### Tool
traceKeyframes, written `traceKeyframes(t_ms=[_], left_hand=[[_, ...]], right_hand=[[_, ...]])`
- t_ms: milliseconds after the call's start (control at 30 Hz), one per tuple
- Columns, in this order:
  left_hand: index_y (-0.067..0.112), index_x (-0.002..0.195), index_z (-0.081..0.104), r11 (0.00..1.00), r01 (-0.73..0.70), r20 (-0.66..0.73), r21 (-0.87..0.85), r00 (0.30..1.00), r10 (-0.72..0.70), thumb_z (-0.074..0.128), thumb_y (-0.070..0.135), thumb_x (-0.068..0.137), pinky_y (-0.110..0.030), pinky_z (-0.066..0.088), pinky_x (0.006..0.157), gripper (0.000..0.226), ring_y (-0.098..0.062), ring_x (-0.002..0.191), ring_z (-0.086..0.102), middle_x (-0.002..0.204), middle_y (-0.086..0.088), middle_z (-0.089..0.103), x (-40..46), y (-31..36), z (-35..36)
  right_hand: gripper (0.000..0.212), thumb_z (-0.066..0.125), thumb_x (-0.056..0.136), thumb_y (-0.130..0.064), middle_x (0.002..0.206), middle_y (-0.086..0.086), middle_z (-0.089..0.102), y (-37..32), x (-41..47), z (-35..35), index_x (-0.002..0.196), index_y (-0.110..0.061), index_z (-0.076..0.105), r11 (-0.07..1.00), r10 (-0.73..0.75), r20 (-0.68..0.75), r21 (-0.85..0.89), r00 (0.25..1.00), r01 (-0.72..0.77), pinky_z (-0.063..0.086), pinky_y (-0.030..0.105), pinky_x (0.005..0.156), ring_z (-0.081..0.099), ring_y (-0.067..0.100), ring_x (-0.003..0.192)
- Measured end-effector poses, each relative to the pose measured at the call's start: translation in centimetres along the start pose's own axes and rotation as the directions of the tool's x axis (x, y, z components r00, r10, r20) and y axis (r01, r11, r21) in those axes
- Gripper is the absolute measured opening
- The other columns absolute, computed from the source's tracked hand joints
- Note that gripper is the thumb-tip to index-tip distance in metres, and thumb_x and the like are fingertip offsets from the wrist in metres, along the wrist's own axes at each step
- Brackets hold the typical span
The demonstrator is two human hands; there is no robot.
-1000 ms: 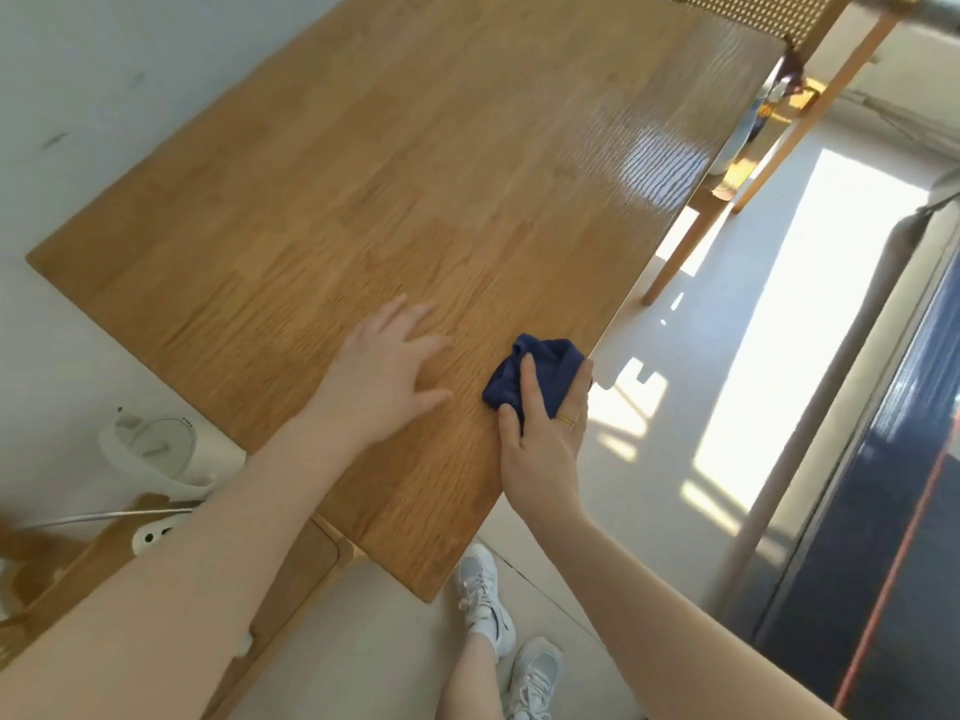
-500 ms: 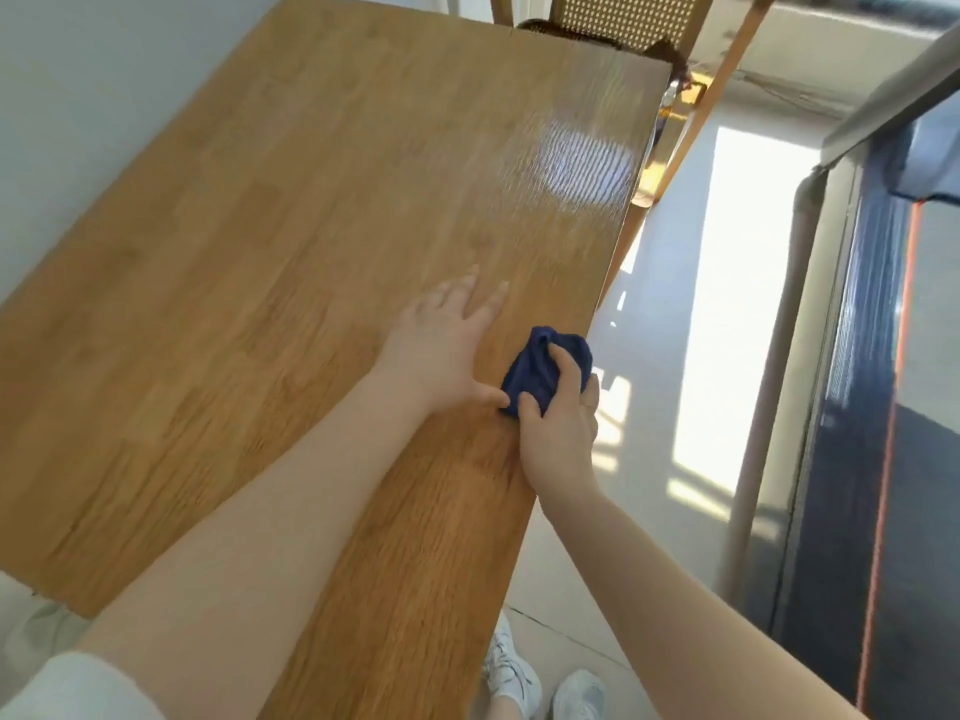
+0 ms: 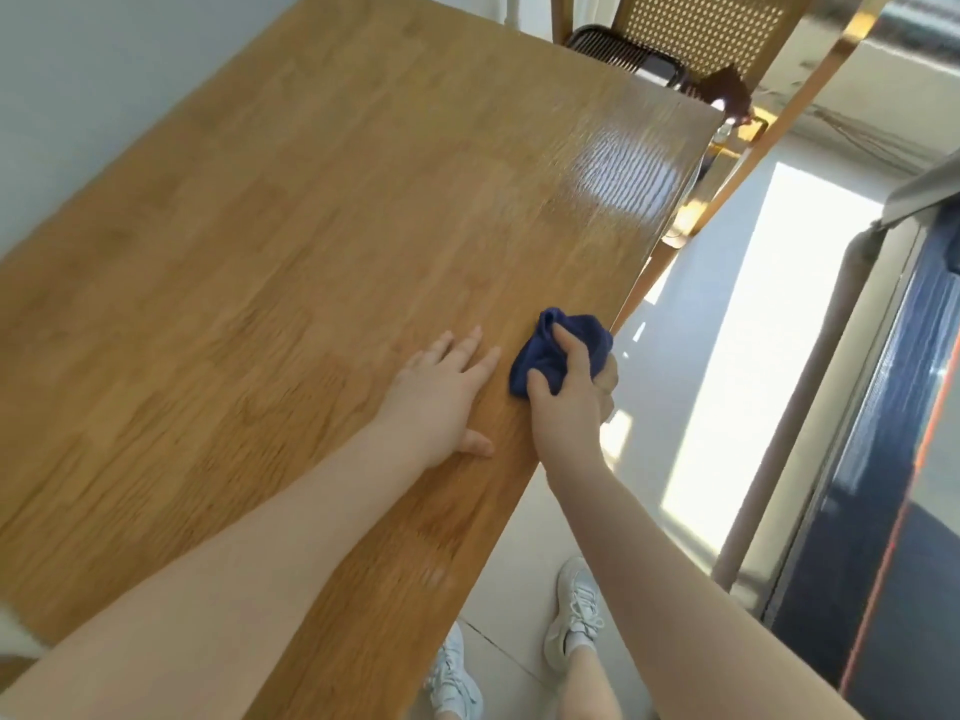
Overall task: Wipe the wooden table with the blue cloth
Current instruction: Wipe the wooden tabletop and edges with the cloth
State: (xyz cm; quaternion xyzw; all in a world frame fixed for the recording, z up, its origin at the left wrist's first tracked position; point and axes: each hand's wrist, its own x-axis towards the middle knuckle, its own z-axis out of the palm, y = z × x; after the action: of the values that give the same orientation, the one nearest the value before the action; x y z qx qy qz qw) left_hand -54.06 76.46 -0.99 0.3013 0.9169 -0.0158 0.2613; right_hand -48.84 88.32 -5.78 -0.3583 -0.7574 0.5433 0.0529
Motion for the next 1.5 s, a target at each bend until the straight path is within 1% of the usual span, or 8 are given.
traceKeyframes(t_ms=[233,433,633,767,967,1167,1367,1500], left_hand=[[0.029,0.149,-0.002,0.993,0.101,0.072,-0.057,0.993,-0.097,0.072,0.046,0.074,-0.038,0.011,0.118,0.107,-0.019,0.145,-0.005,0.157,0.006,-0.013,-0.3,1.0,-1.1],[0.032,0.149,0.000,0.982,0.167,0.114,-0.086,0.981,-0.156,0.072,0.043,0.076,-0.036,0.011,0.118,0.103,-0.016,0.145,-0.004,0.157,0.010,-0.012,-0.4,1.9,-1.5],[0.030,0.146,0.025,0.978,0.175,0.004,-0.115,0.984,-0.176,0.053,0.045,0.089,-0.034,0.017,0.114,0.065,-0.017,0.143,0.014,0.156,0.005,0.014,0.3,2.3,-3.0],[0.025,0.145,0.029,0.987,0.124,-0.108,-0.100,0.985,-0.134,0.051,0.042,0.092,-0.033,0.018,0.114,0.060,-0.015,0.142,0.016,0.154,0.003,0.021,2.8,3.0,-3.8],[0.022,0.149,0.018,0.990,0.070,-0.168,-0.125,0.982,-0.090,0.054,0.045,0.089,-0.034,0.018,0.114,0.074,-0.018,0.143,0.014,0.156,0.000,0.014,7.6,4.3,-5.9],[0.025,0.150,0.008,0.988,0.051,-0.088,-0.145,0.994,-0.065,0.062,0.052,0.081,-0.039,0.013,0.115,0.092,-0.022,0.145,0.001,0.158,-0.001,-0.006,13.8,3.4,-9.7],[0.026,0.150,0.002,0.996,0.023,-0.039,-0.084,0.999,-0.026,0.064,0.057,0.076,-0.039,0.006,0.117,0.101,-0.022,0.145,-0.006,0.157,-0.003,-0.014,18.2,2.3,-10.9],[0.030,0.149,0.000,0.998,0.000,-0.016,-0.059,1.000,-0.001,0.068,0.060,0.067,-0.038,0.005,0.117,0.111,-0.021,0.145,-0.007,0.158,-0.002,-0.013,19.2,2.1,-11.2]], right_hand=[[0.051,0.050,0.088,-0.018,0.155,0.000,-0.011,-2.4,4.6,-1.7,0.132,-0.042,0.038,0.996,-0.021,0.068,-0.087,0.997,0.027,0.022,0.030,0.103,0.000,0.023,0.141],[0.053,0.049,0.088,-0.020,0.155,0.001,-0.010,-3.7,9.1,-3.8,0.133,-0.045,0.034,0.996,-0.012,0.128,-0.085,0.992,0.023,0.030,0.028,0.094,0.009,0.028,0.139],[0.058,0.049,0.089,-0.021,0.154,0.003,-0.006,-0.1,5.1,-2.9,0.136,-0.048,0.028,0.996,-0.063,0.261,-0.043,0.963,0.077,0.031,0.035,0.104,0.011,0.025,0.139],[0.075,0.051,0.087,-0.031,0.156,0.006,-0.006,-1.8,9.1,-2.7,0.141,-0.049,0.002,0.997,-0.050,0.184,-0.055,0.982,0.061,0.023,0.041,0.109,0.007,0.029,0.141],[0.099,0.062,0.083,-0.034,0.157,0.000,0.003,-2.6,12.7,-4.7,0.145,-0.028,-0.015,0.984,-0.107,0.021,-0.140,0.994,0.109,0.006,0.045,0.115,0.008,0.019,0.142],[0.080,0.057,0.087,-0.032,0.156,0.003,-0.011,-2.3,13.7,-4.2,0.147,-0.017,0.006,0.960,-0.162,0.088,-0.215,0.983,0.177,0.009,0.041,0.116,-0.004,0.022,0.143],[0.084,0.060,0.083,-0.036,0.155,0.008,0.001,-5.4,24.5,-6.7,0.147,-0.017,0.009,0.970,-0.129,0.001,-0.209,0.992,0.127,0.020,0.044,0.114,0.013,0.029,0.139],[0.081,0.055,0.088,-0.032,0.155,0.008,-0.007,-5.0,22.2,-6.4,0.147,-0.017,0.003,0.958,-0.113,0.060,-0.258,0.992,0.125,0.013,0.042,0.115,0.005,0.029,0.141]])
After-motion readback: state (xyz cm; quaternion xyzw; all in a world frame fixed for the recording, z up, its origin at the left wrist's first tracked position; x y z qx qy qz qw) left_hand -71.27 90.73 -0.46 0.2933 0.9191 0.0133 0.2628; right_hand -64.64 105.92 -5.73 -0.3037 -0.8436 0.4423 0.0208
